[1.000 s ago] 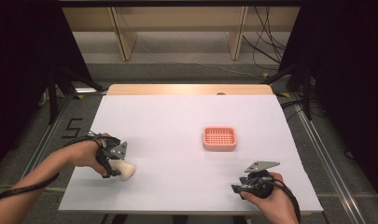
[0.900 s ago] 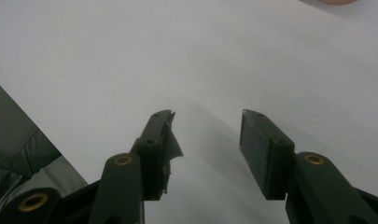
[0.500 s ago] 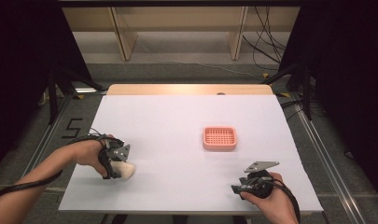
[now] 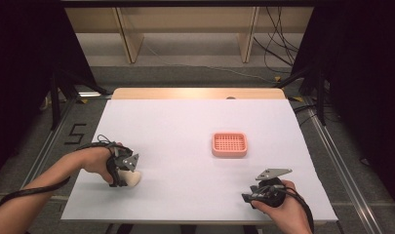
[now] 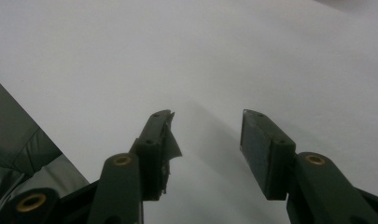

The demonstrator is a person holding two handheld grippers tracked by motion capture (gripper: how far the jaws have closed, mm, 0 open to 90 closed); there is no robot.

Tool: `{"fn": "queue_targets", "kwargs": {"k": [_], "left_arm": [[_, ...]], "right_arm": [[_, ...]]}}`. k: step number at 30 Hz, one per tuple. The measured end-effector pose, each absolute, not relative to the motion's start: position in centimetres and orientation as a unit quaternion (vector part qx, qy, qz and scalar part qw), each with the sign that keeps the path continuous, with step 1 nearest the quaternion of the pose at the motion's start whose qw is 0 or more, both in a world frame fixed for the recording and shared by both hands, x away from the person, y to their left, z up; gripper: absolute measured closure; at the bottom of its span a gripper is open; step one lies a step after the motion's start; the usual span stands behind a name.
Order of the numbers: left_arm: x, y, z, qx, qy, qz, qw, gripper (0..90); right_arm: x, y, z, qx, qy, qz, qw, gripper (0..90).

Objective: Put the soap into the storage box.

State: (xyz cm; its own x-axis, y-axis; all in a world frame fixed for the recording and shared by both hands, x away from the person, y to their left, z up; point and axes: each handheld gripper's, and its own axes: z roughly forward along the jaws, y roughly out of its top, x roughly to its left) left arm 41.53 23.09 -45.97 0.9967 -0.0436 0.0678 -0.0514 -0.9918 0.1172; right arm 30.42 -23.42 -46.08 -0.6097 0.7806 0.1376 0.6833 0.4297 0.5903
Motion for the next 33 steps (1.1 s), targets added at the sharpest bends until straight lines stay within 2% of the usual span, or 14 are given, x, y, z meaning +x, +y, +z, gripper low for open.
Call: {"fn": "queue_targets", "kwargs": {"k": [10,25,33], "left_arm": [[41.29,22.68,-45.95,0.999,0.01,0.024,0.036,45.0],[41.41,22.42,-45.95,0.999,0.029,0.016,0.028,48.6],[41.37,22.74,-45.91,0.997,0.062,0.012,0.035,49.1]], "right_arm": [[30.45,-23.38,-46.0,0.436,0.845,0.302,0.074,53.9],[30.44,-23.33,-46.06,0.438,0.844,0.303,0.069,53.6],[30.5,-23.44,-46.07,0.433,0.846,0.303,0.073,53.6]]}}
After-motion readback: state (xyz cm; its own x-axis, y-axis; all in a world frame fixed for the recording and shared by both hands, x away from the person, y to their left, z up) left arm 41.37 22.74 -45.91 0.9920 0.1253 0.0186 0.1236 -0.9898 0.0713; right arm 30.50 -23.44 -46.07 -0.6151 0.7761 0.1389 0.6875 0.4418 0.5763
